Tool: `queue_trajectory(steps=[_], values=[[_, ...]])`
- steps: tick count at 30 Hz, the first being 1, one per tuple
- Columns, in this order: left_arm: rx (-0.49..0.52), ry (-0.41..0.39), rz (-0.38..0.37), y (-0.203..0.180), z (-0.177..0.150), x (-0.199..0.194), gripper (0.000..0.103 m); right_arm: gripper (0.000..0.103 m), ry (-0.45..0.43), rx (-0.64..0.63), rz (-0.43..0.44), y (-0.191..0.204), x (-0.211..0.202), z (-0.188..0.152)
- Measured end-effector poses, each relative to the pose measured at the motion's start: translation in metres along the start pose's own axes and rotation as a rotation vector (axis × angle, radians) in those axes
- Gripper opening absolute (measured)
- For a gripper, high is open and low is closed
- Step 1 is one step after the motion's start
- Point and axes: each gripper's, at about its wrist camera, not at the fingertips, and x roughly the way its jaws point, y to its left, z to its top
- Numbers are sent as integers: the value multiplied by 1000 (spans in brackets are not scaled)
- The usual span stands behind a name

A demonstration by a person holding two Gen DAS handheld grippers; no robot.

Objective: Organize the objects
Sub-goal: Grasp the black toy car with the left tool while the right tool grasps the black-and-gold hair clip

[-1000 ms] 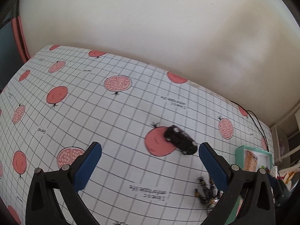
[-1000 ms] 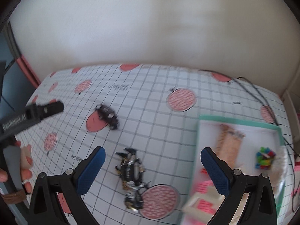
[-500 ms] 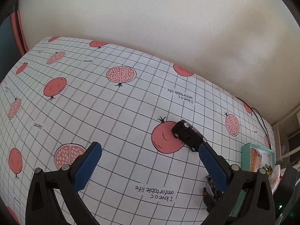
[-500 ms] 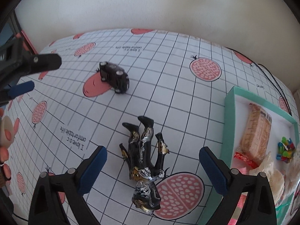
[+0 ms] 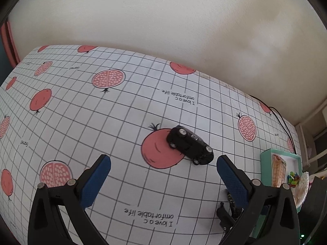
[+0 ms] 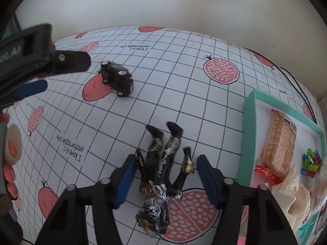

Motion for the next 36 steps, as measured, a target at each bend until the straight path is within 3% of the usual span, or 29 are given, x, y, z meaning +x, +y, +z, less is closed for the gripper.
queue_trajectory(steps=[2, 10, 13, 18, 28, 30, 36], values=[[4, 6, -6, -4, 0, 5, 103, 52, -6, 8, -5, -3, -1, 1], [10, -10, 0, -19, 4, 19, 103, 48, -22, 32, 19, -12, 0, 4], [8, -12, 12, -24, 6, 27, 103, 41, -46, 55, 34, -17, -2, 9], [26, -4, 20, -33, 7, 40, 102, 38, -64, 57, -6, -23, -1, 17], [46, -22, 38, -47, 13, 48, 82, 35, -82, 83, 16, -33, -7, 17], [46, -17, 42, -48, 14, 50, 70, 35, -83, 89, 20, -34, -6, 17], [41, -6, 54, -46, 13, 56, 53, 34, -89, 90, 23, -34, -8, 16]])
